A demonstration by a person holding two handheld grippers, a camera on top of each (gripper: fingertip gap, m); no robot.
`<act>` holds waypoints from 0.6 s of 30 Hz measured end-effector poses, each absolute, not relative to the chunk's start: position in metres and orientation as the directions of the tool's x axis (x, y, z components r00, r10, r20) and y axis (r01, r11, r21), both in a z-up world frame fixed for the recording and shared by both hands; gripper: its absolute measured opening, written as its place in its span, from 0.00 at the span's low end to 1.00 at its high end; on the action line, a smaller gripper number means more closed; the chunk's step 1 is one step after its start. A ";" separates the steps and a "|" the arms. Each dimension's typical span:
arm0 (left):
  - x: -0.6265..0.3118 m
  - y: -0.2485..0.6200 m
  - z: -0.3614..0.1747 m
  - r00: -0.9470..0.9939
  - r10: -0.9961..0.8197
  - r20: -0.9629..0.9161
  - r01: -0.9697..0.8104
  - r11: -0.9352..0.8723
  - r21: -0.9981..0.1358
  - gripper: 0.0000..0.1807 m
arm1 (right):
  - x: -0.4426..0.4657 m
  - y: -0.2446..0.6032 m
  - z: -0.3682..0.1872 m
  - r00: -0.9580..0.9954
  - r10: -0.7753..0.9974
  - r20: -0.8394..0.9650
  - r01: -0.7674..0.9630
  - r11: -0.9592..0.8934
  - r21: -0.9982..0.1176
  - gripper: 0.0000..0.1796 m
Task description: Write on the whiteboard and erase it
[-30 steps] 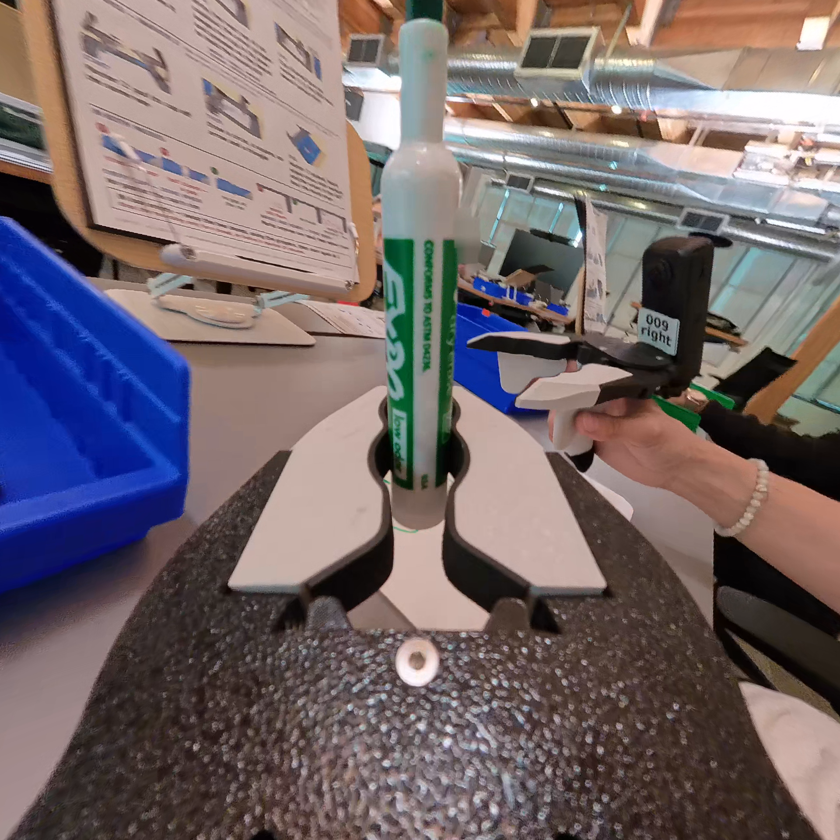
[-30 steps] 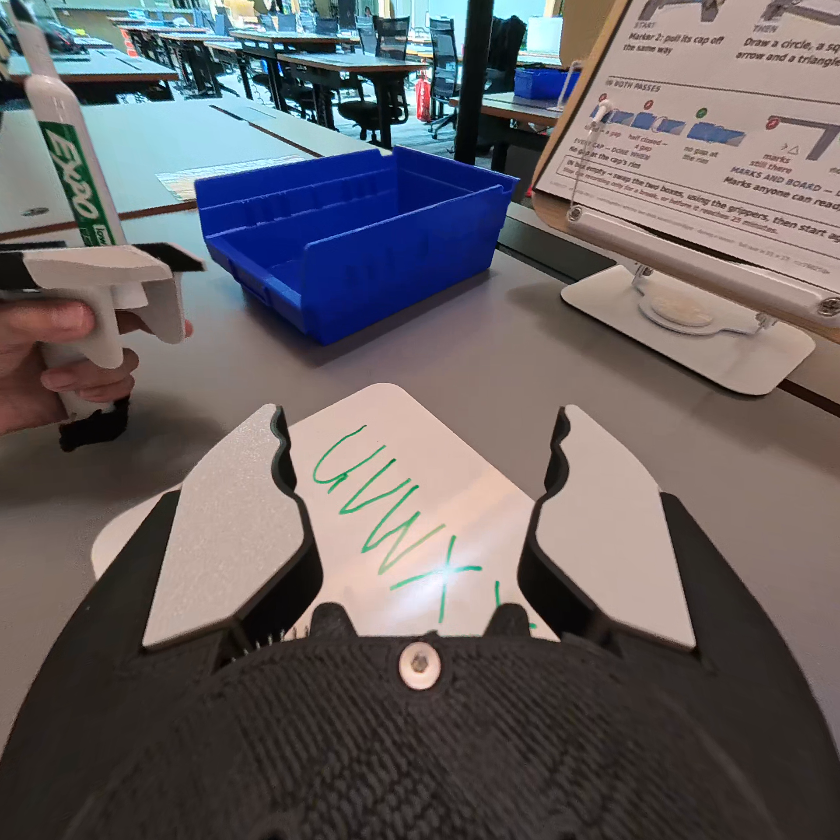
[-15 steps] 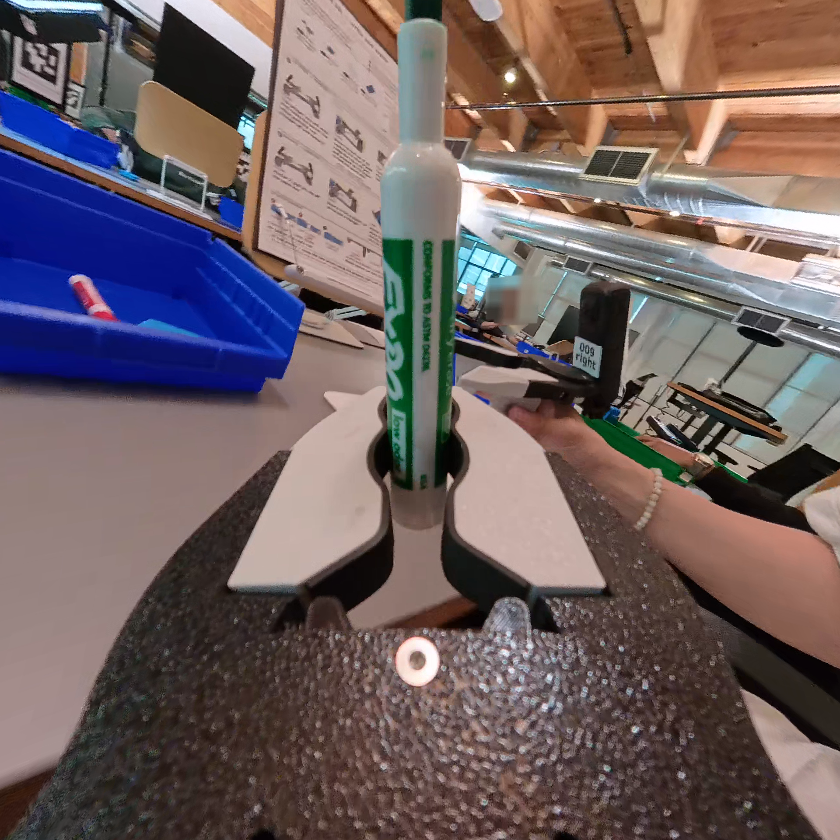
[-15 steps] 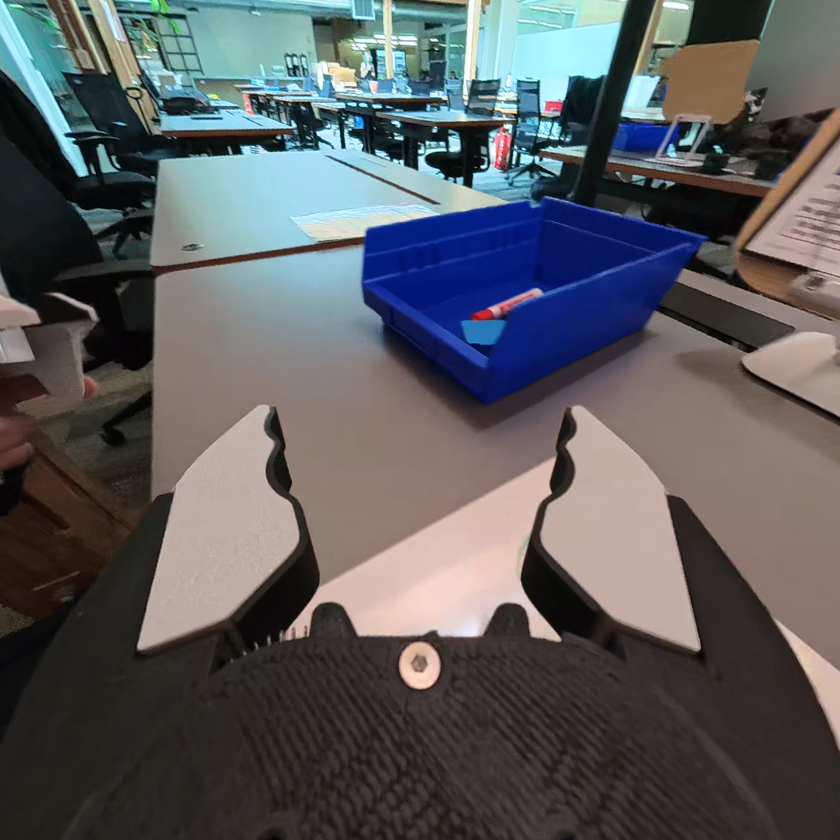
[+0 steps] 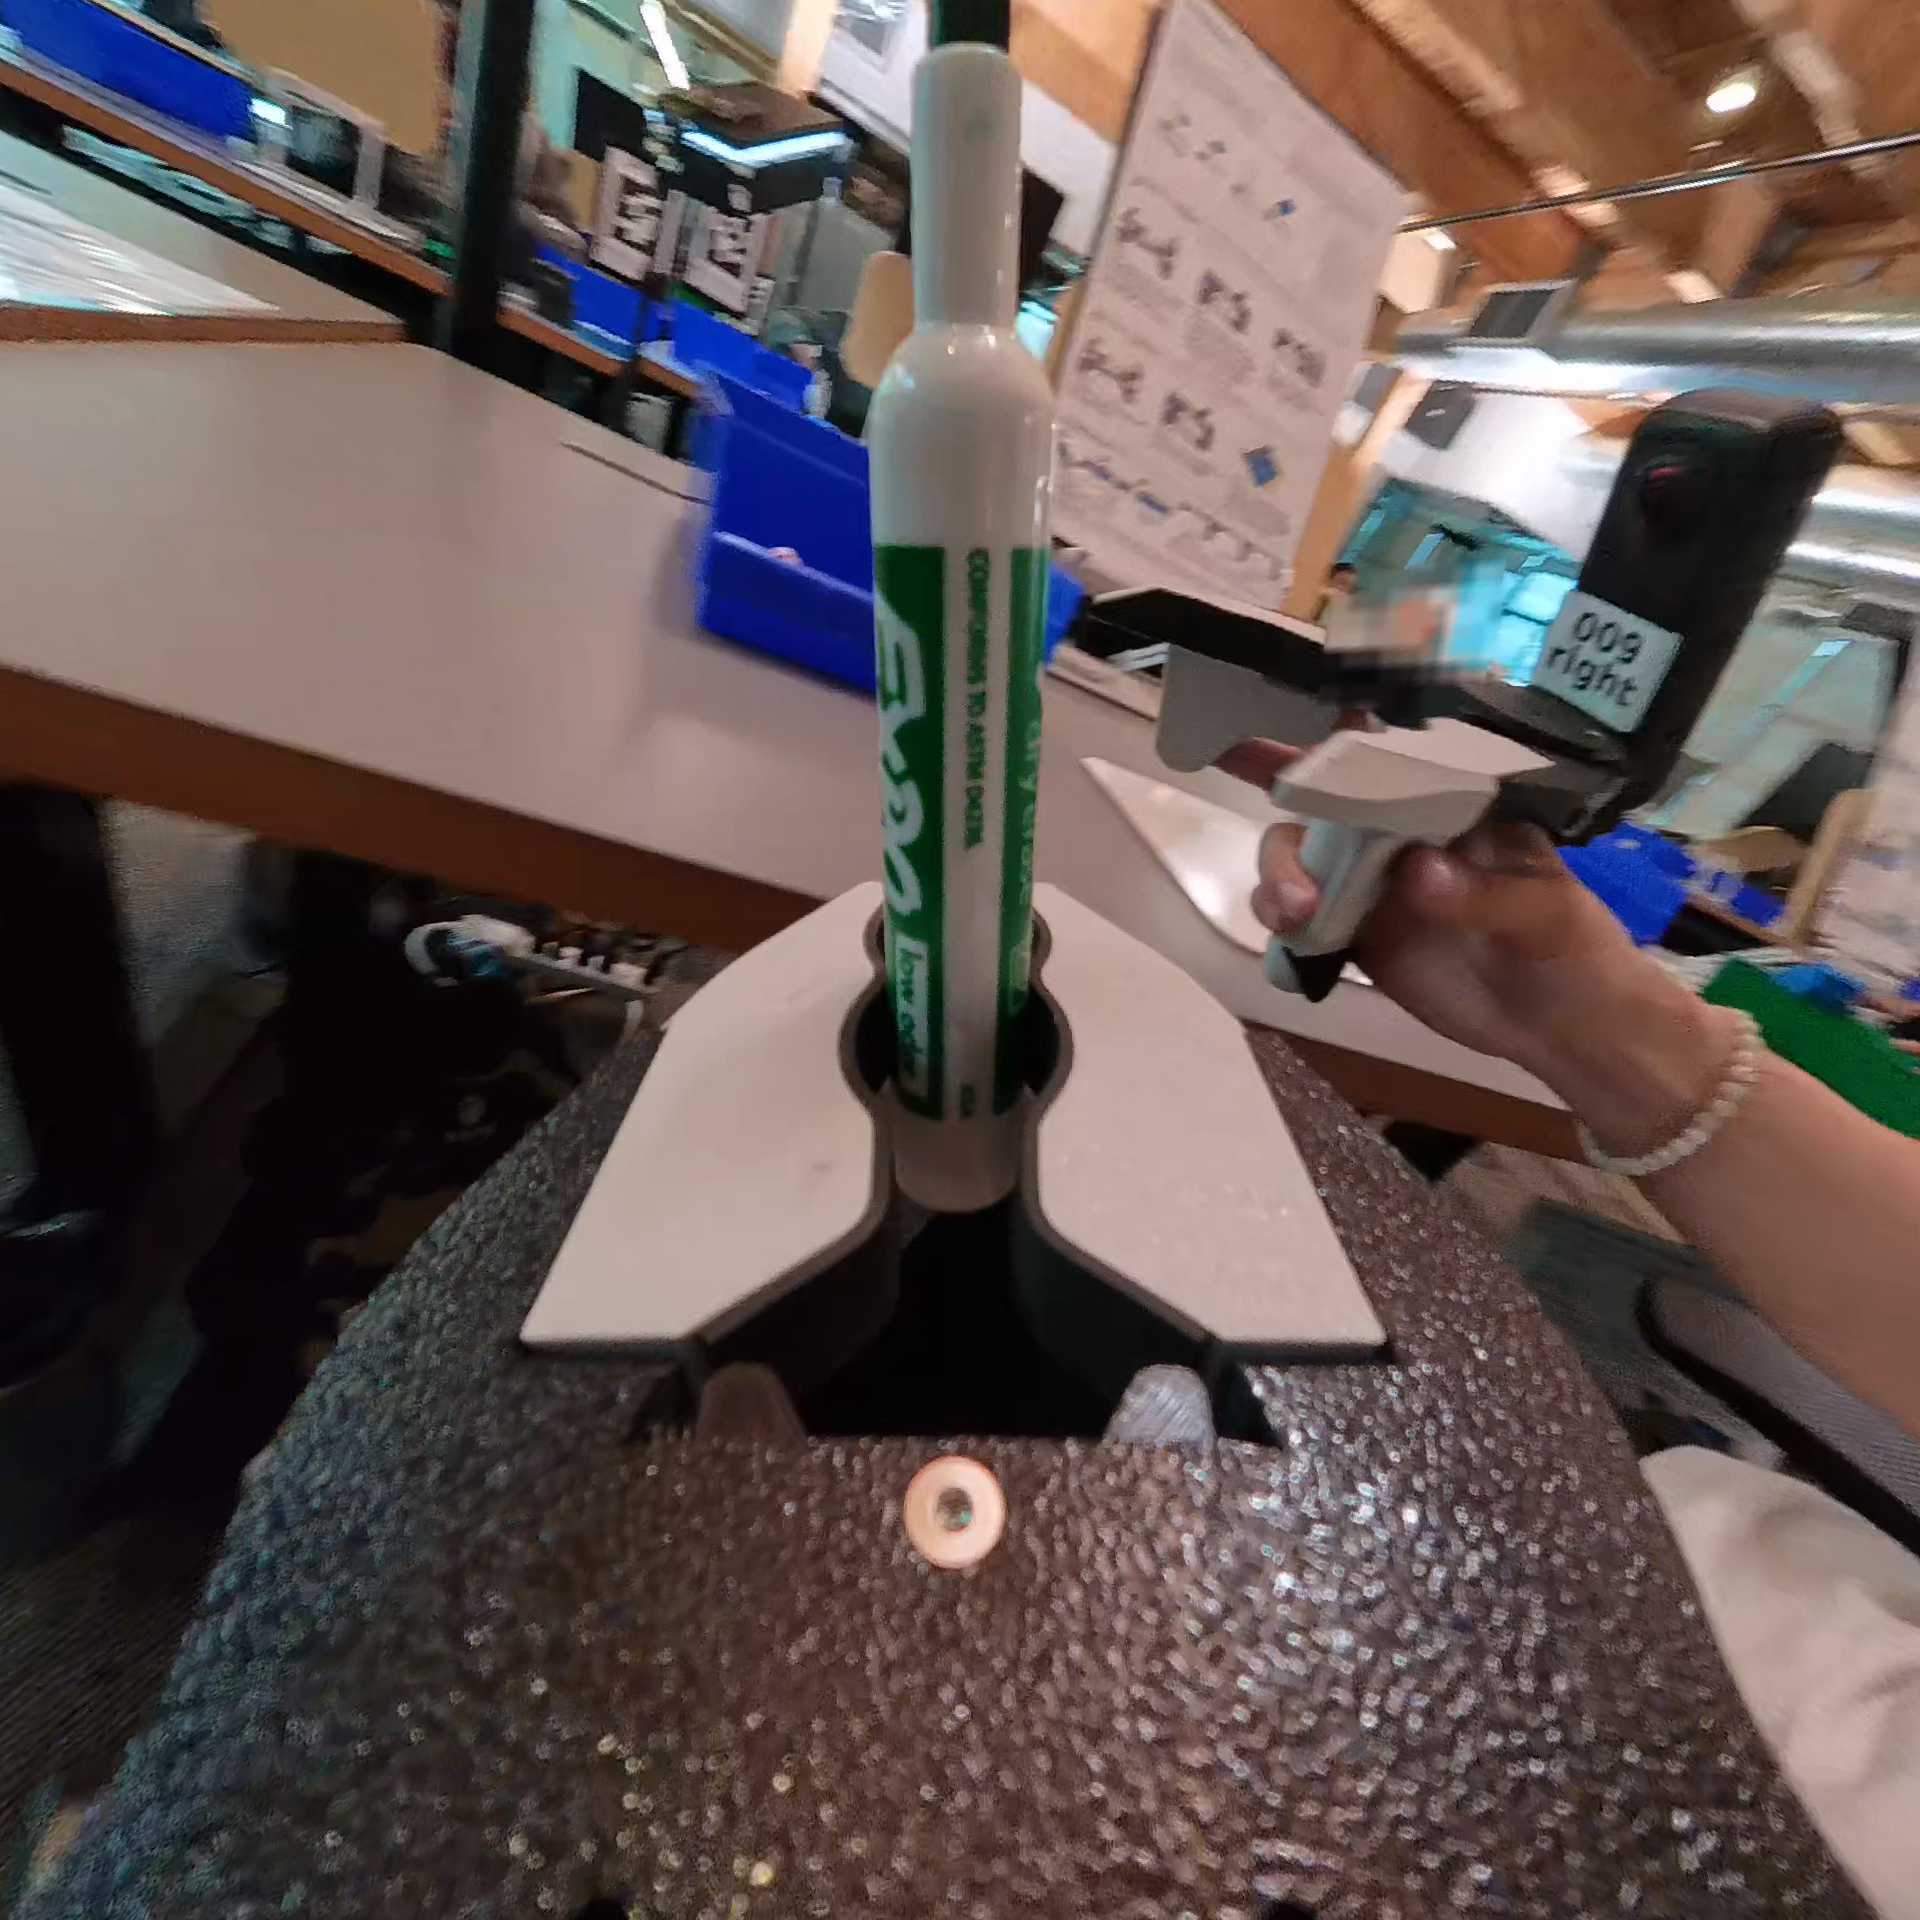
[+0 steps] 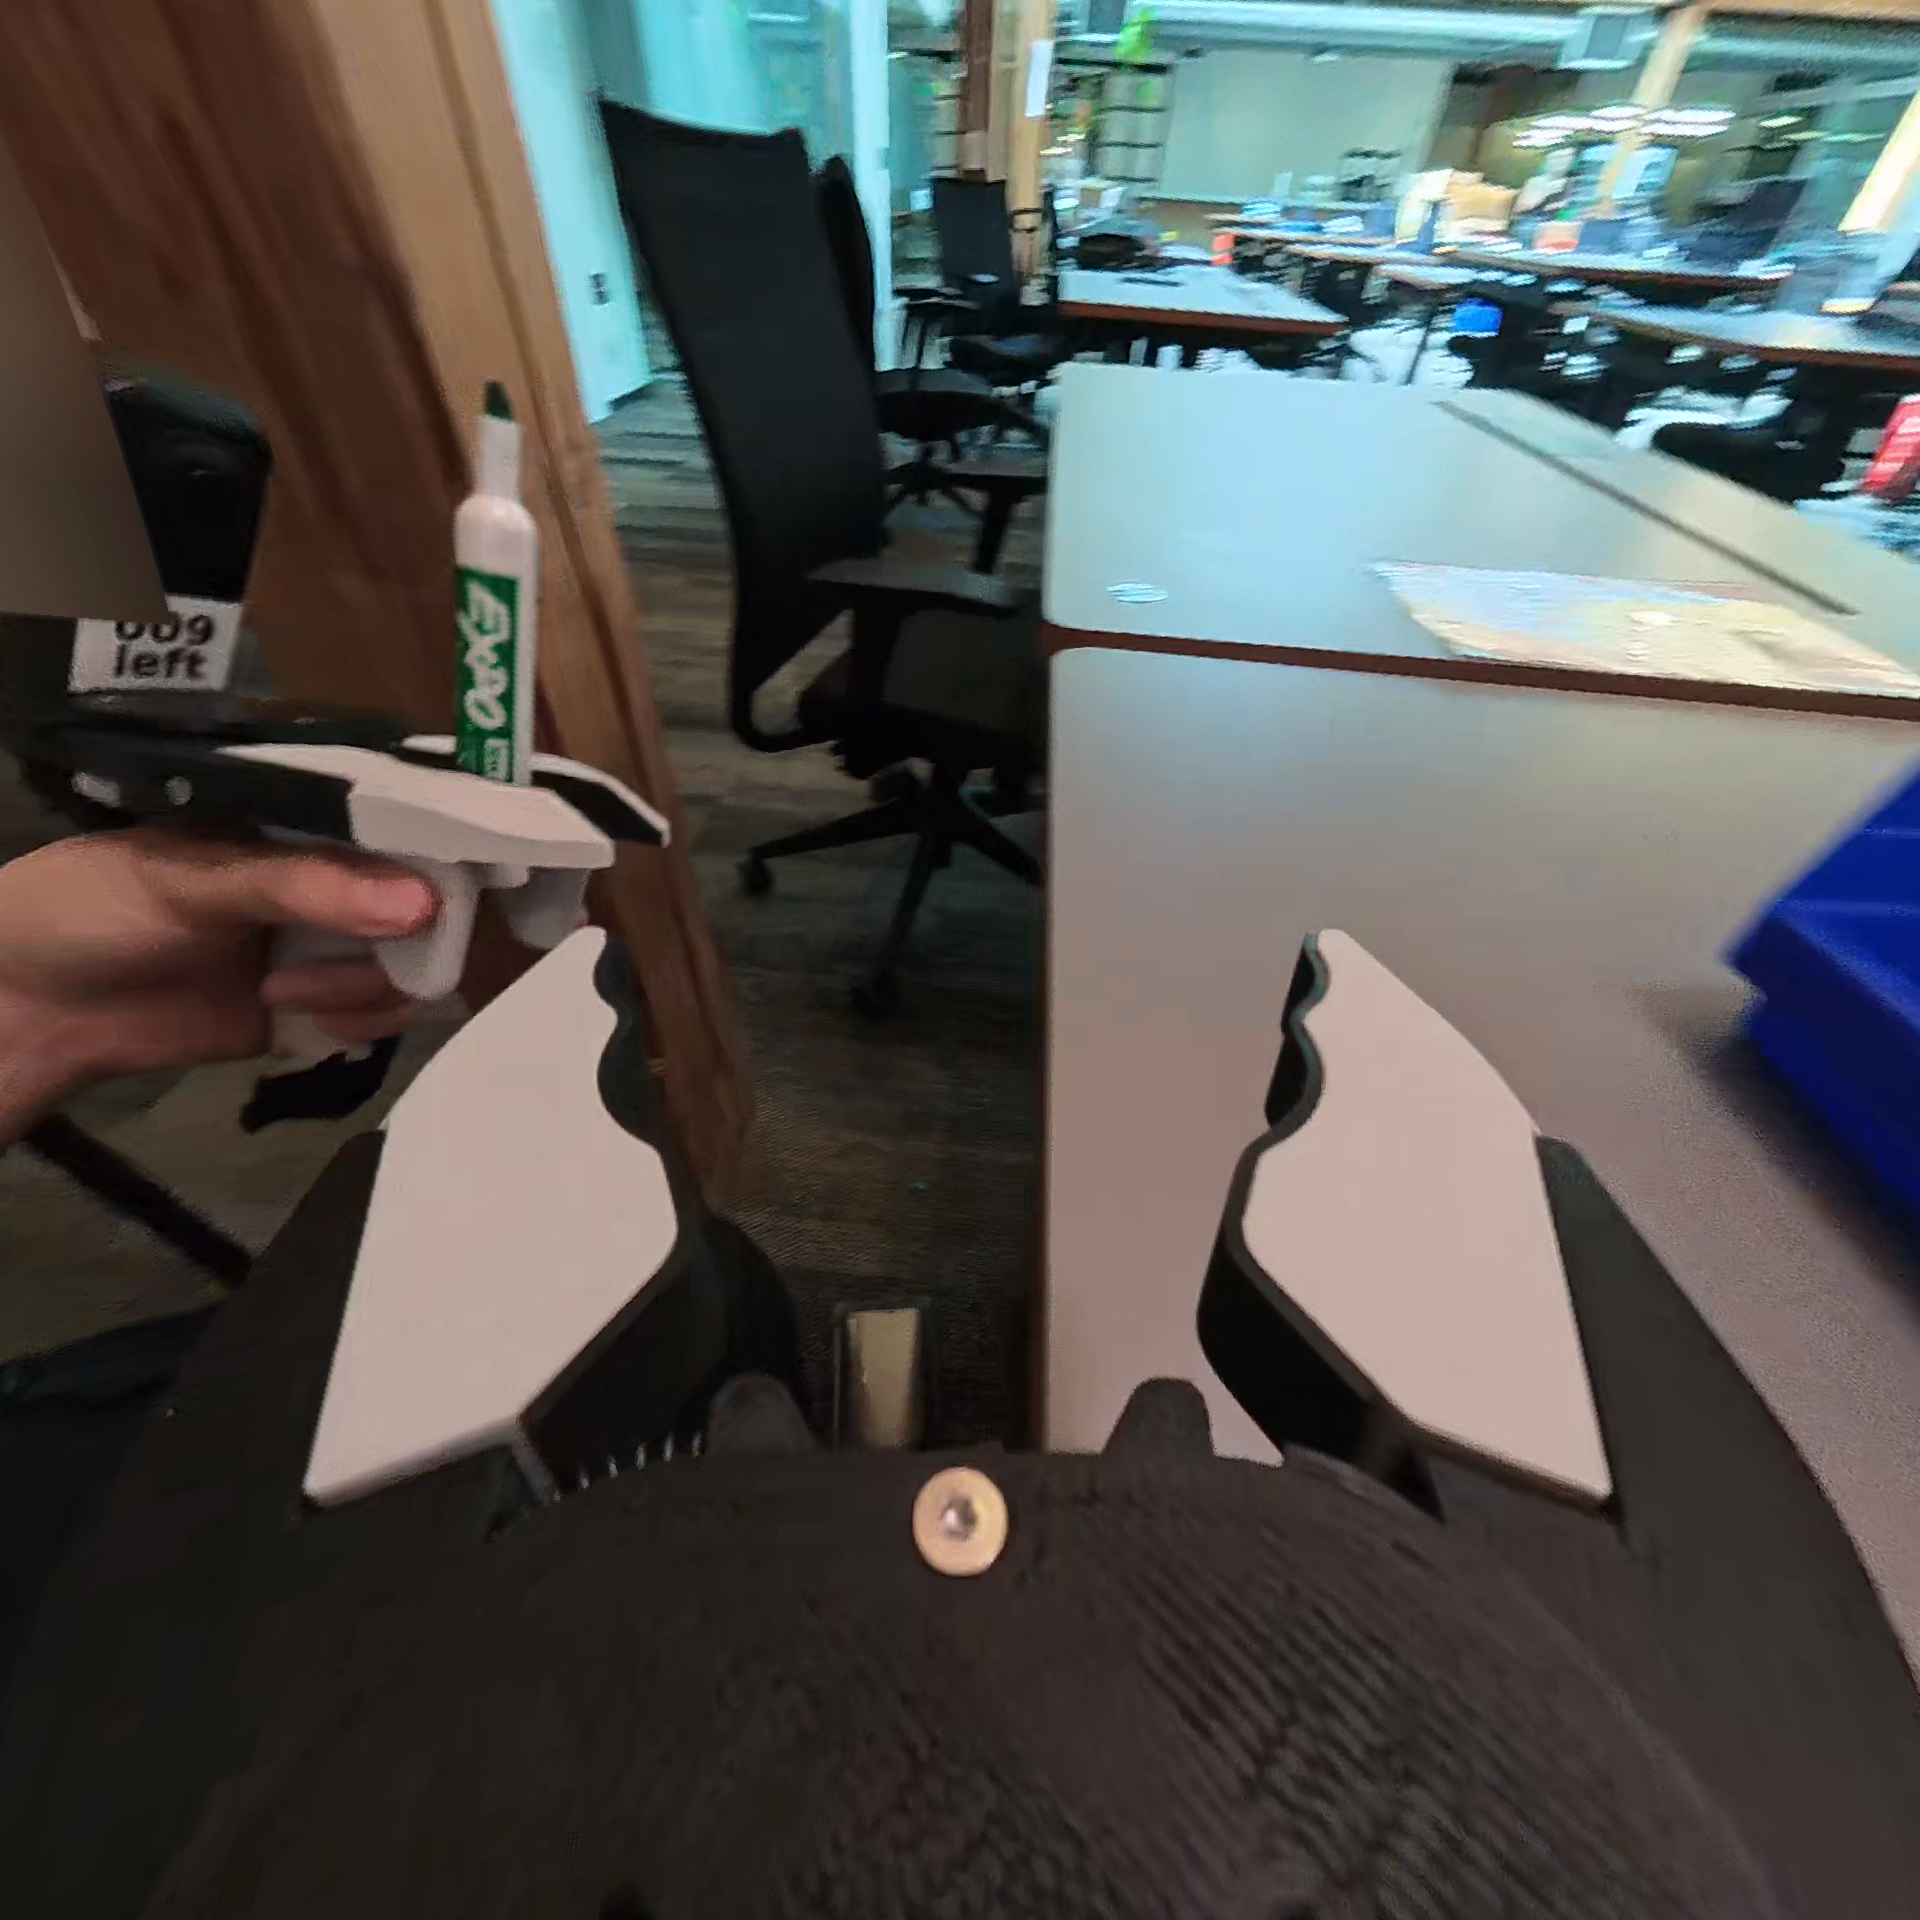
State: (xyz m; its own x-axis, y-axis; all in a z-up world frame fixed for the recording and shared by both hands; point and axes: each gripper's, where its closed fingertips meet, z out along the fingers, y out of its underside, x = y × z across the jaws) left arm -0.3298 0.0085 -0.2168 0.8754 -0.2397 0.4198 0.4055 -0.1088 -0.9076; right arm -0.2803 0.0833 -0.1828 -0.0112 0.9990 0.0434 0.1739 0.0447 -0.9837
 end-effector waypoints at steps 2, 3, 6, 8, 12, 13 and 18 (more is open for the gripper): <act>-0.350 -0.009 -0.221 0.901 -0.174 0.398 0.388 -0.092 -0.917 0.11 | -0.300 0.059 -0.197 -0.116 0.993 0.029 0.189 0.051 -0.981 0.66; -0.359 -0.019 -0.222 0.908 -0.145 0.392 0.384 -0.084 -0.920 0.11 | -0.310 0.046 -0.205 -0.171 0.985 0.014 0.194 0.048 -0.980 0.66; -0.382 -0.051 -0.229 0.923 -0.048 0.383 0.380 -0.059 -0.923 0.11 | -0.338 0.008 -0.223 -0.318 0.948 -0.032 0.176 0.025 -0.984 0.65; -0.395 -0.073 -0.235 0.923 0.024 0.384 0.385 -0.043 -0.922 0.11 | -0.356 -0.022 -0.237 -0.448 0.892 -0.063 0.180 0.021 -0.984 0.64; -0.412 -0.107 -0.242 0.931 0.135 0.339 0.347 -0.039 -0.937 0.11 | -0.391 -0.060 -0.296 -0.609 0.788 -0.094 0.282 0.104 -0.954 0.63; -0.418 -0.115 -0.247 0.933 0.165 0.320 0.334 -0.063 -0.940 0.11 | -0.401 -0.064 -0.315 -0.622 0.775 -0.108 0.312 0.118 -0.943 0.62; -0.453 -0.147 -0.296 0.921 0.297 0.252 0.337 -0.281 -0.898 0.11 | -0.452 -0.077 -0.411 -0.636 0.711 -0.299 0.544 0.139 -0.827 0.60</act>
State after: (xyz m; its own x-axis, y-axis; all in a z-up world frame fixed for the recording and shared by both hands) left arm -0.4534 -0.1471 -0.2957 0.9208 0.2974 0.2525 0.3372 -0.2812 -0.8985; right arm -0.4517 -0.0772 -0.4112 -0.6360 0.7113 -0.2991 0.5443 0.1387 -0.8274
